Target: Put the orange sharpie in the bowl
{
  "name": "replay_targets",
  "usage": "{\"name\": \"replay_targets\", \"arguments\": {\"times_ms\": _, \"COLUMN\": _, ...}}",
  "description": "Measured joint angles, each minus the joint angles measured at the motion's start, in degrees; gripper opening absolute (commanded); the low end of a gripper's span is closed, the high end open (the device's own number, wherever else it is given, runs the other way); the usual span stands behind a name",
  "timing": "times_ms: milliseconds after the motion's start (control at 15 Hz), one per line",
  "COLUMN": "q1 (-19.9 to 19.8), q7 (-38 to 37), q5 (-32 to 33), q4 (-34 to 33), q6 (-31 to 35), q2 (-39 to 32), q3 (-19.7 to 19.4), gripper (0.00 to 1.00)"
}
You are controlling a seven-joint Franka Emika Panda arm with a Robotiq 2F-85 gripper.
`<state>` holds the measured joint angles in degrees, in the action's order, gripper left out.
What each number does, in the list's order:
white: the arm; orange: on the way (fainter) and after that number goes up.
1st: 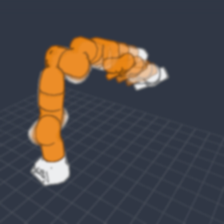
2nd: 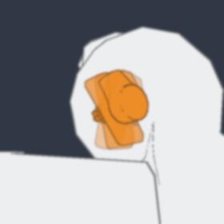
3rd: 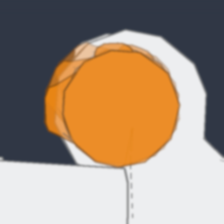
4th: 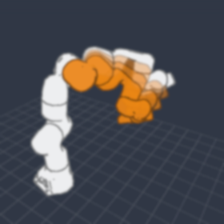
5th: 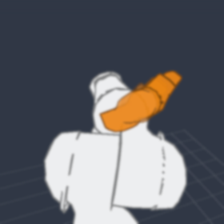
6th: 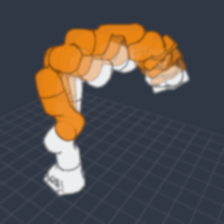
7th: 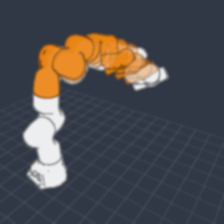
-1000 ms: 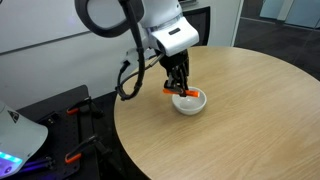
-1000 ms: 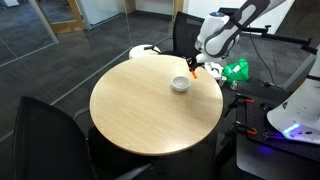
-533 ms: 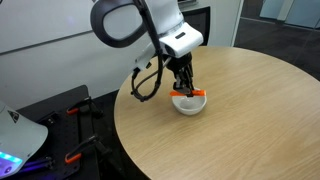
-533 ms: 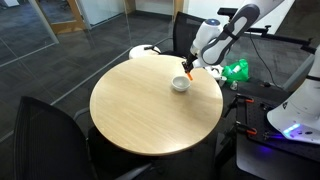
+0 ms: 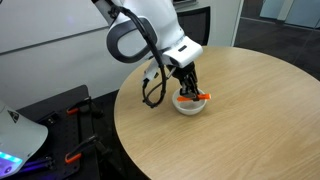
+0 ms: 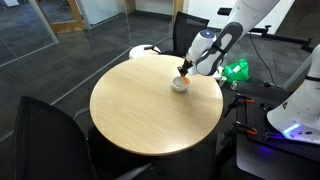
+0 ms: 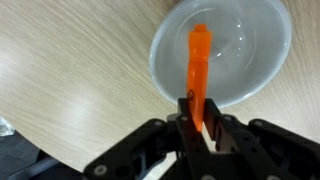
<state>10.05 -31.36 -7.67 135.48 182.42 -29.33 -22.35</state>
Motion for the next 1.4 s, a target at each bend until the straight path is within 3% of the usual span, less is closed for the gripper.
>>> {"name": "replay_targets", "arguments": {"times_ms": 67, "q1": 0.4, "q7": 0.6, "q5": -1.0, "q4": -0.4, "q6": 0.4, "q2": -0.8, "q3": 0.0, "gripper": 0.05}}
{"name": "replay_targets", "arguments": {"times_ms": 133, "q1": 0.8, "q7": 0.9, "q5": -1.8, "q4": -0.8, "q6": 0.8, "q2": -1.5, "q3": 0.0, "gripper": 0.45}}
{"name": "replay_targets", "arguments": {"times_ms": 333, "q1": 1.7, "q7": 1.9, "q5": -3.8, "q4": -1.7, "q6": 1.3, "q2": -3.2, "q3": 0.0, "gripper": 0.59}}
{"name": "replay_targets", "arguments": {"times_ms": 667, "q1": 2.3, "q7": 3.0, "q5": -5.6, "q4": -2.4, "q6": 1.7, "q2": -4.1, "q3": -0.2, "gripper": 0.98}}
{"name": "replay_targets", "arguments": {"times_ms": 1133, "q1": 5.7, "q7": 3.4, "q5": -6.7, "q4": -2.5, "q6": 1.3, "q2": -2.7, "q3": -4.3, "gripper": 1.00}}
{"name": "replay_targets", "arguments": {"times_ms": 1400, "q1": 5.3, "q7": 7.4, "q5": -5.3, "q4": -2.5, "q6": -7.8, "q2": 2.0, "q3": -3.9, "gripper": 1.00}}
